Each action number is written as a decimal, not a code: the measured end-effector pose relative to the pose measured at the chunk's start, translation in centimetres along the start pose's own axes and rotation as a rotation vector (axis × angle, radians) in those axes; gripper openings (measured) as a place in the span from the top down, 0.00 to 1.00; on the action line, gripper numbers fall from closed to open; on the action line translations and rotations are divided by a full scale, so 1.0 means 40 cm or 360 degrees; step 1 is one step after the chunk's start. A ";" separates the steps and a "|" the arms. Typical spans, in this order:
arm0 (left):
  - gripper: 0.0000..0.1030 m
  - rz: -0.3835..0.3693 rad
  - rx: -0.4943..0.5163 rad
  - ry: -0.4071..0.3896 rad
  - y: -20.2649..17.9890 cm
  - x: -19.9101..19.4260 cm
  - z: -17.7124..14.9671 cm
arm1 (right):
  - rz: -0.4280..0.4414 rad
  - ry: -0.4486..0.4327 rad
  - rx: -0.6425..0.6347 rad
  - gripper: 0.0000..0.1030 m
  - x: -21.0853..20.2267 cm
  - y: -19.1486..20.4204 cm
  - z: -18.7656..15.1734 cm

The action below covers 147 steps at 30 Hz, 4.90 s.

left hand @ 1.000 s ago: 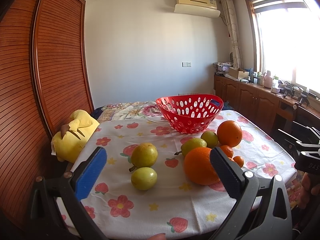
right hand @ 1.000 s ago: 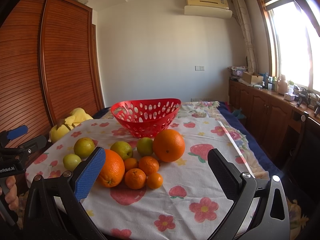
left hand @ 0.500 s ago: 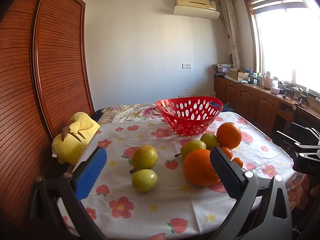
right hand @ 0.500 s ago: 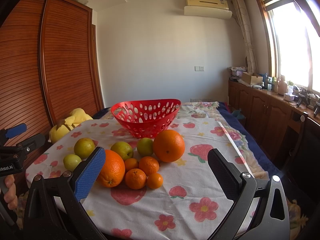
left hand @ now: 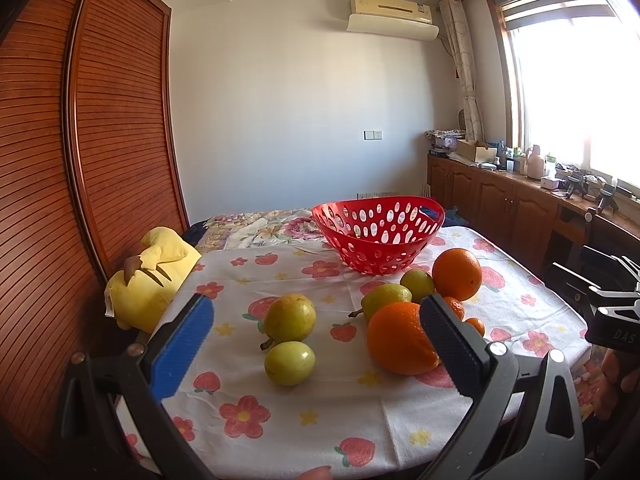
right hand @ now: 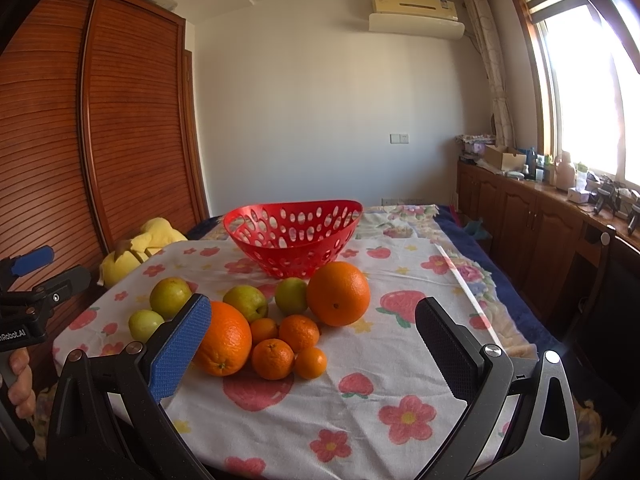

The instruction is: Organize fruits

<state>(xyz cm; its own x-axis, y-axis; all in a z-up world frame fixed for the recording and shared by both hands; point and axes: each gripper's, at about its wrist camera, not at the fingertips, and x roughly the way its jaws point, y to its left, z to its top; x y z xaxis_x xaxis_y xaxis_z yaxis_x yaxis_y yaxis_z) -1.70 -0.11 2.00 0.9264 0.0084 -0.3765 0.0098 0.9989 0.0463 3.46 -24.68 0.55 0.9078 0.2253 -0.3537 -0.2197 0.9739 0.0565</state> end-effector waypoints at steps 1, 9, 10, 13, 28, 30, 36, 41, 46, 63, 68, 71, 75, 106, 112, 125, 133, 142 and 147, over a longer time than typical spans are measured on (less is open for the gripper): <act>0.00 0.0001 0.0001 -0.0003 -0.001 -0.002 0.000 | -0.0001 -0.0001 0.0000 0.00 0.000 0.000 0.000; 0.00 -0.0005 -0.0002 0.0000 0.000 -0.004 0.003 | 0.0001 -0.0001 -0.0001 0.00 -0.003 0.001 0.003; 0.00 -0.0004 -0.0002 0.0000 0.001 -0.005 0.004 | 0.0001 -0.0001 0.0000 0.00 -0.003 0.001 0.003; 0.00 -0.0006 0.0000 -0.0002 0.001 -0.006 0.004 | 0.0000 -0.0002 -0.0001 0.00 -0.003 0.001 0.003; 0.00 -0.0012 0.0011 0.0077 0.006 0.023 -0.037 | 0.0058 0.0060 -0.0038 0.00 0.019 0.031 -0.002; 0.00 -0.0015 0.0003 0.0121 0.014 0.042 -0.052 | 0.0079 0.0086 -0.0064 0.00 0.036 0.038 -0.010; 0.00 -0.0030 -0.0004 0.0239 0.048 0.107 -0.103 | 0.0189 0.0166 -0.0118 0.00 0.095 0.060 -0.034; 0.00 -0.0065 -0.0052 0.0312 0.076 0.154 -0.133 | 0.0267 0.0211 -0.0156 0.00 0.132 0.083 -0.045; 0.00 -0.0058 -0.0042 0.0349 0.094 0.181 -0.146 | 0.0321 0.0247 -0.0208 0.00 0.163 0.108 -0.044; 0.02 -0.0214 -0.0083 0.0534 0.143 0.290 -0.167 | 0.0510 0.0476 -0.0402 0.04 0.291 0.218 -0.061; 0.04 -0.0235 -0.0079 0.0541 0.148 0.305 -0.170 | 0.0508 0.0513 -0.0432 0.06 0.321 0.233 -0.074; 0.06 -0.0240 -0.0068 0.0566 0.149 0.319 -0.171 | 0.0494 0.0524 -0.0465 0.06 0.336 0.241 -0.079; 0.11 -0.0242 -0.0038 0.0607 0.146 0.340 -0.172 | 0.0477 0.0545 -0.0515 0.06 0.352 0.251 -0.084; 0.49 -0.0300 0.0007 0.0612 0.128 0.350 -0.186 | 0.0465 0.0566 -0.0597 0.20 0.383 0.250 -0.117; 0.49 -0.0312 -0.0013 0.0569 0.135 0.328 -0.174 | 0.0521 0.0574 -0.0545 0.21 0.376 0.242 -0.112; 0.49 -0.0375 -0.0027 0.0410 0.134 0.276 -0.076 | 0.0563 0.0448 -0.0515 0.21 0.337 0.224 -0.013; 0.49 -0.0420 0.0004 0.0324 0.109 0.298 0.009 | 0.0497 0.0364 -0.0523 0.21 0.341 0.171 0.084; 0.49 -0.0464 0.0069 0.0262 0.052 0.366 0.118 | 0.0454 0.0288 -0.0542 0.21 0.423 0.108 0.203; 0.49 -0.0470 0.0089 0.0266 0.028 0.440 0.164 | 0.0443 0.0323 -0.0564 0.21 0.508 0.081 0.246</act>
<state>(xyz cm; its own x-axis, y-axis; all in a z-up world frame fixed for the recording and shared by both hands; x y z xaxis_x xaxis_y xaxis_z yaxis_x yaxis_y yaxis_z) 17.10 0.86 1.49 0.8062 -0.2685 -0.5272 0.2932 0.9553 -0.0382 24.73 -16.70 2.72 0.7171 0.4318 -0.5471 -0.5841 0.8006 -0.1337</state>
